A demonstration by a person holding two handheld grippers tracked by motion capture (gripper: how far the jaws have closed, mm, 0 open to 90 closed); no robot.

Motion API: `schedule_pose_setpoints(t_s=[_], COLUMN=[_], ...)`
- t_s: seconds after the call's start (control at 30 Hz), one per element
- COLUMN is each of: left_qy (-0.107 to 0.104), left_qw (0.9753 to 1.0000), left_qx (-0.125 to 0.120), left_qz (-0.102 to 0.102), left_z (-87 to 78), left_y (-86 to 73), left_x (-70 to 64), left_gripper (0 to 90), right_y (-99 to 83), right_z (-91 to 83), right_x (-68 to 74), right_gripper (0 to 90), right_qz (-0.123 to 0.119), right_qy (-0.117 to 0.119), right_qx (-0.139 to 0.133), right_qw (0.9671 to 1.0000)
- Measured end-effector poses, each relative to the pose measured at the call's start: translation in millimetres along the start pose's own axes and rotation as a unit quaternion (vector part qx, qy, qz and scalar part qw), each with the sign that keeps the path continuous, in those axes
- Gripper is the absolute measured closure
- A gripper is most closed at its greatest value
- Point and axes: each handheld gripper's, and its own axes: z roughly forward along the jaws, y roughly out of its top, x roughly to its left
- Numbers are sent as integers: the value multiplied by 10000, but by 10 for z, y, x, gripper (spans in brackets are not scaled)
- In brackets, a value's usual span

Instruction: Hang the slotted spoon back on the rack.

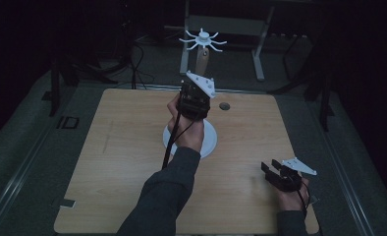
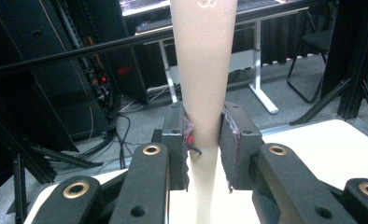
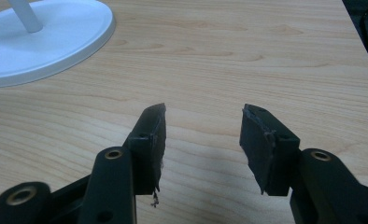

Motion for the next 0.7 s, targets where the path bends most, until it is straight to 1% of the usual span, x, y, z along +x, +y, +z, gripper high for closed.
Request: schedule_pose_setpoints(t_s=[0.2,0.3,0.4,0.6,0.7], left_qy=[-10,7,27,-3,-18], left_qw=[10000,10000,9999,9998,9999], left_qx=[79,80,102,173,155], left_qz=[16,-9,18,1,1], left_z=[40,52,74,106,106], left_y=[20,32,40,10,-7], left_x=[13,14,21,23,19], left_gripper=[735,735,735,733,729], right_y=[0,0,0,-1,-3], right_z=[-1,0,-3,-3,-1], right_x=[3,3,2,3,6], right_gripper=[503,503,503,503,503], right_qz=[-3,-4,1,3,-4], right_qy=[1,2,2,3,2], right_qx=[1,3,-1,-2,3], right_qw=[10000,10000,10000,10000,10000])
